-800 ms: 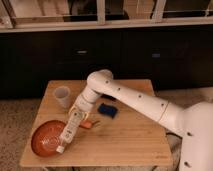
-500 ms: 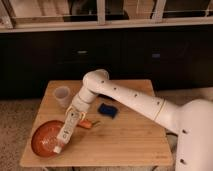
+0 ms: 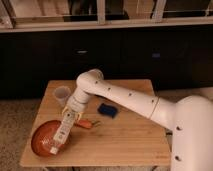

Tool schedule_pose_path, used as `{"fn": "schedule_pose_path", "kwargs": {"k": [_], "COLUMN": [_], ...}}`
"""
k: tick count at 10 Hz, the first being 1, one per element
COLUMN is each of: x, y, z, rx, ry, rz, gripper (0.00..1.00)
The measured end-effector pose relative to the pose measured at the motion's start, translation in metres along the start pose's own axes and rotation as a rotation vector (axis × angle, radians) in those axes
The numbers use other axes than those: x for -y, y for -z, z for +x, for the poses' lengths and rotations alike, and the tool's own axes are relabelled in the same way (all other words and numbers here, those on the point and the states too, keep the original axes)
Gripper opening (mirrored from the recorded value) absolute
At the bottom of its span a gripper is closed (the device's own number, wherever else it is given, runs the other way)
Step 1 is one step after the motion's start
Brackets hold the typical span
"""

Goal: Place the bottle in the ceramic bowl

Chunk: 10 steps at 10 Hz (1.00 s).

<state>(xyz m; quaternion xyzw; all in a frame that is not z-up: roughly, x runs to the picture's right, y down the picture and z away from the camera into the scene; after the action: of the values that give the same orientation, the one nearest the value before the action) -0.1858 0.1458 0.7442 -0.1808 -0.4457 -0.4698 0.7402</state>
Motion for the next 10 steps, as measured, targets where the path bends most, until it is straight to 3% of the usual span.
{"fn": "schedule_pose_path", "kwargs": {"k": [10], "x": [0.027], "y": [-0.018], "z": [-0.007], "rx": [-0.004], "ry": [0.028], "rz": [-0.045], "gripper": [0.15]}}
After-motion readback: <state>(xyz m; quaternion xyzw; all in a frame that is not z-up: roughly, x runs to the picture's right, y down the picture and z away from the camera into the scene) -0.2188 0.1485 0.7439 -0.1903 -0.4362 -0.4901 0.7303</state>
